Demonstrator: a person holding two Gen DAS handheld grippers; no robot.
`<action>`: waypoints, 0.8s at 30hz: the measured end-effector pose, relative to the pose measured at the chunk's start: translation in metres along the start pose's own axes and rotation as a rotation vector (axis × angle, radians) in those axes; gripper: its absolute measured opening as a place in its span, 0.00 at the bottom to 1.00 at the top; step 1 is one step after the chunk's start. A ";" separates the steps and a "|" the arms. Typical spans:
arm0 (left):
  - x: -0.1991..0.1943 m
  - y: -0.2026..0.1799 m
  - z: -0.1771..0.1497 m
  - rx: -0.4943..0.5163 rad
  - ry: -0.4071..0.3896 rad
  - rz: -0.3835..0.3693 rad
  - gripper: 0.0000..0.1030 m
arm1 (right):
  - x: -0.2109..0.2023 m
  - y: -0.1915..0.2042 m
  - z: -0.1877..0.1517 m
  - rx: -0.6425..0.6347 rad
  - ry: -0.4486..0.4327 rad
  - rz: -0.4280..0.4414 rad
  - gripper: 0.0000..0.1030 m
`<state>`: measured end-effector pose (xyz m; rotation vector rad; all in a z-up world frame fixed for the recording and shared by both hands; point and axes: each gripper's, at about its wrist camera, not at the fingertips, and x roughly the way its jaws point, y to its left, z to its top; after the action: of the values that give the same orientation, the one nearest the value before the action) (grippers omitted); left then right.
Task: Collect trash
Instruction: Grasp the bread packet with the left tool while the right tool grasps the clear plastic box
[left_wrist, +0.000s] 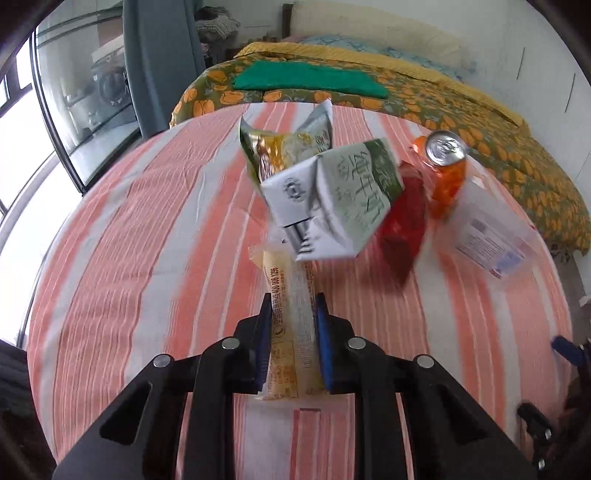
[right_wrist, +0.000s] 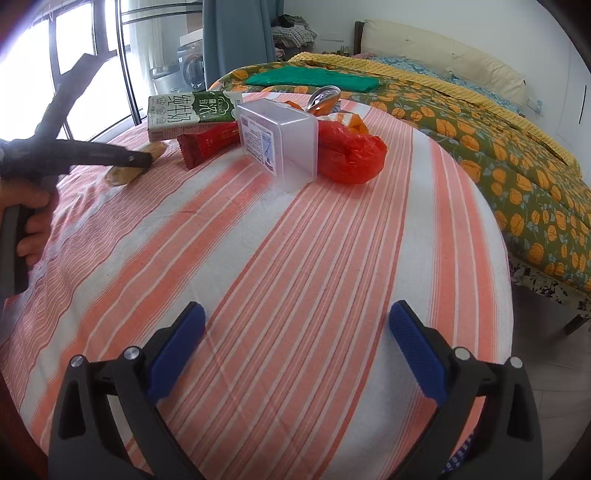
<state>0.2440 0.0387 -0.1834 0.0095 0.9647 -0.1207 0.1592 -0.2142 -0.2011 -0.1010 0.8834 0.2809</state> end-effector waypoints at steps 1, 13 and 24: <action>-0.008 0.001 -0.009 -0.006 0.003 -0.021 0.20 | 0.000 0.000 0.000 0.000 0.000 0.000 0.94; -0.045 -0.022 -0.082 0.034 -0.045 -0.050 0.67 | -0.001 -0.002 0.000 0.007 -0.004 -0.005 0.94; -0.034 -0.019 -0.076 0.054 -0.027 -0.039 0.81 | -0.006 -0.023 0.038 -0.048 -0.056 -0.028 0.94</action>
<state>0.1606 0.0277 -0.1975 0.0384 0.9352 -0.1827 0.1905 -0.2298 -0.1736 -0.1494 0.8196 0.2780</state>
